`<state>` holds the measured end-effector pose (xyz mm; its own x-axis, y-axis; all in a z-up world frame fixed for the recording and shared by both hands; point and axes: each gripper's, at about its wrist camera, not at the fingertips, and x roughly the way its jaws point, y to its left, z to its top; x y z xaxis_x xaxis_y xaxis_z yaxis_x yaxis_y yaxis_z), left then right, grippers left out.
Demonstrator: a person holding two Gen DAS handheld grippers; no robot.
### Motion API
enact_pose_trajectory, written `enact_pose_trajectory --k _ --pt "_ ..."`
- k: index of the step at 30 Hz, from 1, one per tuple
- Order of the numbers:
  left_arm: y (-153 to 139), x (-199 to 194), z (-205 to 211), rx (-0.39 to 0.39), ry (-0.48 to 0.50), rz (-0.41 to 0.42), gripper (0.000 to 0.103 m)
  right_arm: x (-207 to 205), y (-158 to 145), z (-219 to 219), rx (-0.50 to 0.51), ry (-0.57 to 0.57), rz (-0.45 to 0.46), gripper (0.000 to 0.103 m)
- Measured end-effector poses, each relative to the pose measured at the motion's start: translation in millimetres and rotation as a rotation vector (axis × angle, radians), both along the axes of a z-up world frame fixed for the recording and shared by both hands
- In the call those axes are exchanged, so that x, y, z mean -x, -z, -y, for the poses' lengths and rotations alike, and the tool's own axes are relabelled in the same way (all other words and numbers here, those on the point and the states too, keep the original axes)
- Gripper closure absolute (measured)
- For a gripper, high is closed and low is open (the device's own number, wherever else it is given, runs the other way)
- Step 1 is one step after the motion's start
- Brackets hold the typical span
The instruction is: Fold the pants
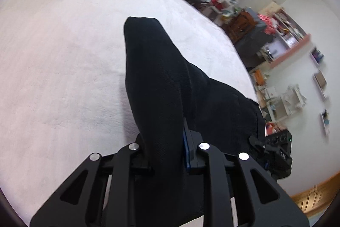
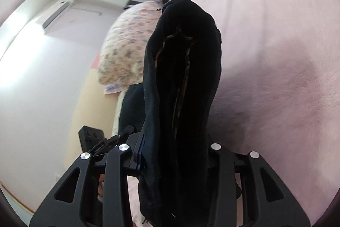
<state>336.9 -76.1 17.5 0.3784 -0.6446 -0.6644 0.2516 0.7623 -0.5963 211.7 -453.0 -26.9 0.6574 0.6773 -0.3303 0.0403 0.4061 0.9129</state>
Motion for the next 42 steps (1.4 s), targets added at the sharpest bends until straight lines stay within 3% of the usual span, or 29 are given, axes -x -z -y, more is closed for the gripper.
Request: enact_pose_trajectory --k 2,3,4,5,9,11,13,15,19,22,25,29,31,35,40,42 --pt "21.1 -8.4 0.0 -0.058 -0.05 -0.016 0.077 -2.8 26.6 6.8 0.005 0.041 -0.065 0.066" --pt "31.6 -9.8 -1.3 -0.07 -0.067 -0.019 0.072 -2.2 40.4 11.3 -0.038 0.052 -0.072 0.066" --pt "40.4 -9.4 -3.9 -0.071 -0.088 -0.015 0.061 -1.4 43.7 10.7 -0.049 0.053 -0.057 0.066" --pt "47.8 -5.8 -6.9 -0.06 -0.117 0.002 0.054 -0.7 42.2 8.7 -0.034 0.053 -0.049 0.065" --pt "49.7 5.5 -22.8 0.005 -0.185 -0.004 0.049 -2.1 27.2 -1.2 0.067 0.056 -0.091 0.052" --pt "41.3 11.9 -39.2 -0.019 -0.262 -0.009 0.027 9.3 15.6 -0.5 0.135 0.083 -0.112 0.045" --pt "22.9 24.4 -63.0 -0.077 -0.354 0.073 0.023 19.9 -3.3 2.7 0.264 0.134 -0.101 0.038" --pt "0.4 38.5 -69.2 -0.154 -0.38 0.178 0.017 37.8 -33.0 -3.0 0.476 0.206 -0.045 0.038" --pt "-34.3 76.2 -32.4 -0.27 -0.282 0.386 0.003 50.4 -70.0 -41.8 0.72 0.193 0.132 0.038" --pt "-40.0 100.5 30.0 -0.328 -0.115 0.487 0.002 45.5 -83.4 -86.3 0.86 0.111 0.218 0.038" --pt "-20.8 107.1 62.0 -0.362 -0.023 0.447 0.002 27.3 -82.5 -109.9 0.89 0.052 0.204 0.038" --pt "18.9 91.2 90.4 -0.466 -0.003 0.323 0.002 23.0 -53.0 -109.7 0.906 0.023 0.071 0.038" --pt "35.2 85.5 92.5 -0.463 0.008 0.285 0.002 21.2 -45.5 -115.7 0.938 0.011 0.073 0.038" --pt "36.9 83.8 89.2 -0.449 -0.022 0.287 0.002 24.3 -38.8 -121.1 1.006 0.02 0.086 0.036" --pt "29.2 96.1 89.2 -0.479 -0.036 0.322 0.002 28.7 -41.8 -114.8 0.952 0.043 0.124 0.033" --pt "20.5 112.2 85.4 -0.525 -0.083 0.365 0.002 40.1 -49.2 -112.7 0.937 0.064 0.137 0.033"
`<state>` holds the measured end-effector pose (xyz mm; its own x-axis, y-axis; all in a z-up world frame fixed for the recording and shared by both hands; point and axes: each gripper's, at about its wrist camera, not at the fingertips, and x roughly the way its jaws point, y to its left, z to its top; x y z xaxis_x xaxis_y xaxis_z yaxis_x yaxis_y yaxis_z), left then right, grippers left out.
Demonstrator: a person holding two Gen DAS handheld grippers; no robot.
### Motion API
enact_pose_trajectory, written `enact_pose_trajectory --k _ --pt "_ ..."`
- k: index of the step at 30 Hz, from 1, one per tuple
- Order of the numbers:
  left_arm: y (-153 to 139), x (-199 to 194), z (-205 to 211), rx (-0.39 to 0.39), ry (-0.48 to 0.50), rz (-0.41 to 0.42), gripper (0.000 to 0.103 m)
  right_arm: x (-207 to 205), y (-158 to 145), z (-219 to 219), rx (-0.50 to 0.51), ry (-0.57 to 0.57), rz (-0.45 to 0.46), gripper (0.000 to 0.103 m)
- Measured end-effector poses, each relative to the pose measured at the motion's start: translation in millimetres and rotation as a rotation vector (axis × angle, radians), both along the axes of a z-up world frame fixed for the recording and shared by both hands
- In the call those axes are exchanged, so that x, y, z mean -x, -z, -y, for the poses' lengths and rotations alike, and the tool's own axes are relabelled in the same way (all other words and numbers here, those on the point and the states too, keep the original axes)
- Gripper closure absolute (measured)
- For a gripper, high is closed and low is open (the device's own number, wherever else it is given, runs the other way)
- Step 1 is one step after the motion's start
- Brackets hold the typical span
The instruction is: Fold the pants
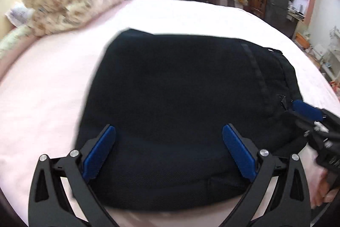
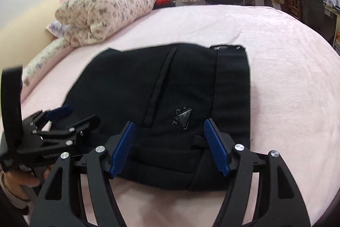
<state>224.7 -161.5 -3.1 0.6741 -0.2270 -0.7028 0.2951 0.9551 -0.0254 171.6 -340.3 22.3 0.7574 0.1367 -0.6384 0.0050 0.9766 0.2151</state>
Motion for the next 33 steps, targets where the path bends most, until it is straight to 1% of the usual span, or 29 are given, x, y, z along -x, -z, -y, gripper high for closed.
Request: enact_pose_trajectory --k 1,2,3,7,9,14,18,21,23,25,28,29,31,33 --pt "-5.4 7.3 -2.5 -0.017 -0.011 0.032 0.002 7.0 -6.1 -0.4 0.008 0.021 0.016 0.03" --pt "-8.7 14.0 -4.5 -0.028 -0.014 0.051 0.002 13.0 -10.7 -0.2 0.02 0.041 0.028 0.018" --pt "-13.3 23.1 -7.0 -0.046 -0.024 0.072 0.002 23.7 -16.3 0.6 0.037 0.072 0.048 0.014" --pt "-26.7 49.8 -22.4 -0.054 -0.062 0.127 0.002 65.8 -30.3 0.1 0.085 0.13 0.127 0.014" --pt "-32.0 69.4 -31.1 -0.054 -0.069 0.152 0.002 87.6 -36.3 -2.2 0.092 0.157 0.164 0.005" --pt "-43.1 117.6 -47.8 -0.065 -0.064 0.207 0.002 140.2 -47.5 -11.9 0.111 0.211 0.263 0.001" --pt "-52.7 157.2 -67.1 -0.057 -0.067 0.287 0.002 176.1 -58.8 -21.1 0.128 0.258 0.348 0.001" --pt "-55.3 185.2 -83.9 -0.036 -0.067 0.322 0.002 202.5 -64.0 -36.2 0.144 0.279 0.41 0.001" --pt "-51.8 199.6 -94.6 -0.015 -0.073 0.33 0.002 212.8 -62.4 -45.4 0.163 0.279 0.425 0.001" --pt "-43.7 209.5 -104.2 0.014 -0.087 0.308 0.002 219.8 -57.4 -57.6 0.186 0.277 0.423 0.001" --pt "-34.6 212.9 -115.4 0.078 -0.111 0.275 0.002 222.7 -46.7 -71.1 0.208 0.256 0.403 0.001" --pt "-32.6 210.0 -116.6 0.086 -0.113 0.265 0.002 221.8 -42.6 -74.1 0.21 0.25 0.39 0.001" --pt "-30.2 206.8 -114.6 0.083 -0.101 0.251 0.002 219.8 -35.0 -80.7 0.211 0.24 0.363 0.001" --pt "-25.4 205.6 -108.2 0.06 -0.08 0.247 0.002 214.7 -29.1 -86.8 0.214 0.228 0.341 0.001"
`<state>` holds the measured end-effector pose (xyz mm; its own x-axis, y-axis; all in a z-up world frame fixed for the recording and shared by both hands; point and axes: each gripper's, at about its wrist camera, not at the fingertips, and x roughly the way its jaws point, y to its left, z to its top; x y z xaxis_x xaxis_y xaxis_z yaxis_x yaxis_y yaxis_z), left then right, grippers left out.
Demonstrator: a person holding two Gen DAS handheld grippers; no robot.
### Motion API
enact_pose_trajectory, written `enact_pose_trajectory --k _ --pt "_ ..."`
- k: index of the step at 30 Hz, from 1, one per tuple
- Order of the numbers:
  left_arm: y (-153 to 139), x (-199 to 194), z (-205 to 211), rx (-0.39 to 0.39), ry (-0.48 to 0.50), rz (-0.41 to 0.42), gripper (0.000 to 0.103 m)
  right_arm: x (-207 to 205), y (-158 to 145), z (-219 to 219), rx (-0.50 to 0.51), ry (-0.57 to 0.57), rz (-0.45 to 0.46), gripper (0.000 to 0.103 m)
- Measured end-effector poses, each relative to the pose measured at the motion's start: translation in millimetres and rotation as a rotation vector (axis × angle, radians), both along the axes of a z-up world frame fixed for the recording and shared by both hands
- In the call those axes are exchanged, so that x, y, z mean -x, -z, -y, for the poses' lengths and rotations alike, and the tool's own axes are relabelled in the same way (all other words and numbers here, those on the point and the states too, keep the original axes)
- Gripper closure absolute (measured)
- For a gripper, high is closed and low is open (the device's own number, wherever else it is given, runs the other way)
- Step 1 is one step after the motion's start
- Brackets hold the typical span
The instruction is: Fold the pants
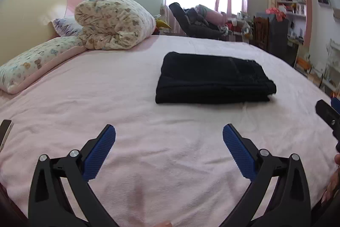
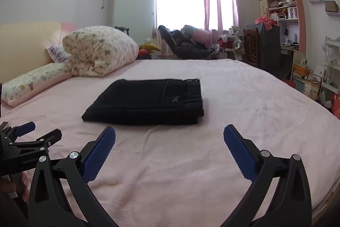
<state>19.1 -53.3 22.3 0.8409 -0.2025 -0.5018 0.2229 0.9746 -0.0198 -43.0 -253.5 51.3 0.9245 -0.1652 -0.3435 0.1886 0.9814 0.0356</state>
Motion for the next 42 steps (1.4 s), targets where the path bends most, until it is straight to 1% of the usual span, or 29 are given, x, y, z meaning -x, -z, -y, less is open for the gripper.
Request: enact_pose_trajectory --k 3,6,9,13,17,21,25,28,37,42 --pt "7.6 1.3 9.0 -0.012 0.03 -0.002 0.002 -9.9 8.1 -12.1 0.019 -0.004 -0.033 0.001" --pt "13.4 0.5 16.3 0.001 0.066 -0.006 0.002 -20.3 16.2 -19.6 0.009 -0.008 -0.057 0.001" --pt "18.8 -2.4 19.2 -0.01 0.057 -0.013 0.002 -26.6 25.1 -22.3 0.005 -0.001 -0.079 0.001" --pt "26.2 -11.2 19.0 -0.006 0.038 -0.058 0.002 -30.9 37.1 -26.4 0.019 0.009 -0.114 0.001" --pt "30.7 -17.0 17.0 -0.002 0.01 -0.095 0.002 -33.5 42.6 -26.9 0.012 0.042 -0.123 0.001" --pt "30.6 -15.3 14.5 0.005 -0.003 -0.087 0.002 -34.7 44.4 -22.1 -0.005 0.063 -0.133 0.001" --pt "30.2 -11.8 15.4 0.005 0.018 -0.075 0.002 -34.8 43.7 -19.5 -0.005 0.067 -0.131 0.001" --pt "29.4 -9.2 15.4 0.019 0.044 -0.067 0.002 -34.9 43.8 -19.2 0.0 0.064 -0.13 0.001" --pt "29.9 -8.4 20.7 -0.015 0.044 -0.058 0.002 -35.4 44.4 -20.5 0.002 0.066 -0.135 0.001" --pt "29.3 -8.8 20.2 -0.013 0.037 -0.058 0.002 -36.7 46.4 -18.5 -0.002 0.066 -0.143 0.001"
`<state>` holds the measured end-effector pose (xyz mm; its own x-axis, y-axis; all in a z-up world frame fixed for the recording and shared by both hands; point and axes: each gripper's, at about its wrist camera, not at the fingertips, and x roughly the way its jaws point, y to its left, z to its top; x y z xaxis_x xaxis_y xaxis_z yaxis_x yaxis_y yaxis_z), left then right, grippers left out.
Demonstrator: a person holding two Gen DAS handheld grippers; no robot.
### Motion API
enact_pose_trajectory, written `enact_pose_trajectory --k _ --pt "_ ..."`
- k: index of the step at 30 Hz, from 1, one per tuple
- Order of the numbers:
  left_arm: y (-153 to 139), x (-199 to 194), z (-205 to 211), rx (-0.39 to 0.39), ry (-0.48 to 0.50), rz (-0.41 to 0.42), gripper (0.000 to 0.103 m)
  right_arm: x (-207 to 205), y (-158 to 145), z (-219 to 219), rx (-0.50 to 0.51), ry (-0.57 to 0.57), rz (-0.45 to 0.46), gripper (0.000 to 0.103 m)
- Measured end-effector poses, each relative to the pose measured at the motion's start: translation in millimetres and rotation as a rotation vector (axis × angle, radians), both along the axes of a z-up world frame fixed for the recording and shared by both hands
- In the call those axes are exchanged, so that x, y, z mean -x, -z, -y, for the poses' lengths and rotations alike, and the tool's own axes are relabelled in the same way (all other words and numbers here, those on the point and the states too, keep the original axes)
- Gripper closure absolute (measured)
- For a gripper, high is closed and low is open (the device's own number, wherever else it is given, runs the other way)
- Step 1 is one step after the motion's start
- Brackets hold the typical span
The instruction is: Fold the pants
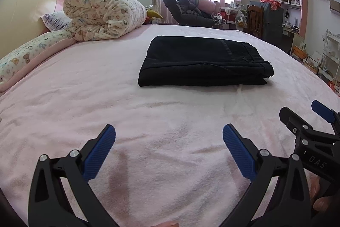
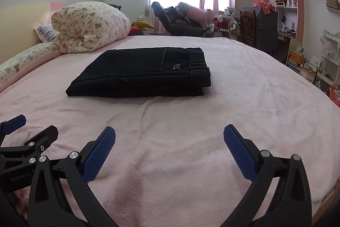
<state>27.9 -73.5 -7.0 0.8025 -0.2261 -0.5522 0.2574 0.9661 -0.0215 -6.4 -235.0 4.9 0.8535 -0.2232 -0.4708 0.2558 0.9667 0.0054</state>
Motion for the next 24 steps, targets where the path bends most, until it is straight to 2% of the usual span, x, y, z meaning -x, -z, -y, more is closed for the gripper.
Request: enact_pose_trajectory --k 10,24 --pt "0.4 2.0 4.8 -0.04 -0.019 0.011 0.002 0.0 2.6 1.5 -0.001 -0.002 -0.003 0.001" --pt "1.5 1.1 3.6 -0.034 -0.027 0.004 0.002 -0.4 2.1 3.5 -0.004 -0.002 -0.008 0.001"
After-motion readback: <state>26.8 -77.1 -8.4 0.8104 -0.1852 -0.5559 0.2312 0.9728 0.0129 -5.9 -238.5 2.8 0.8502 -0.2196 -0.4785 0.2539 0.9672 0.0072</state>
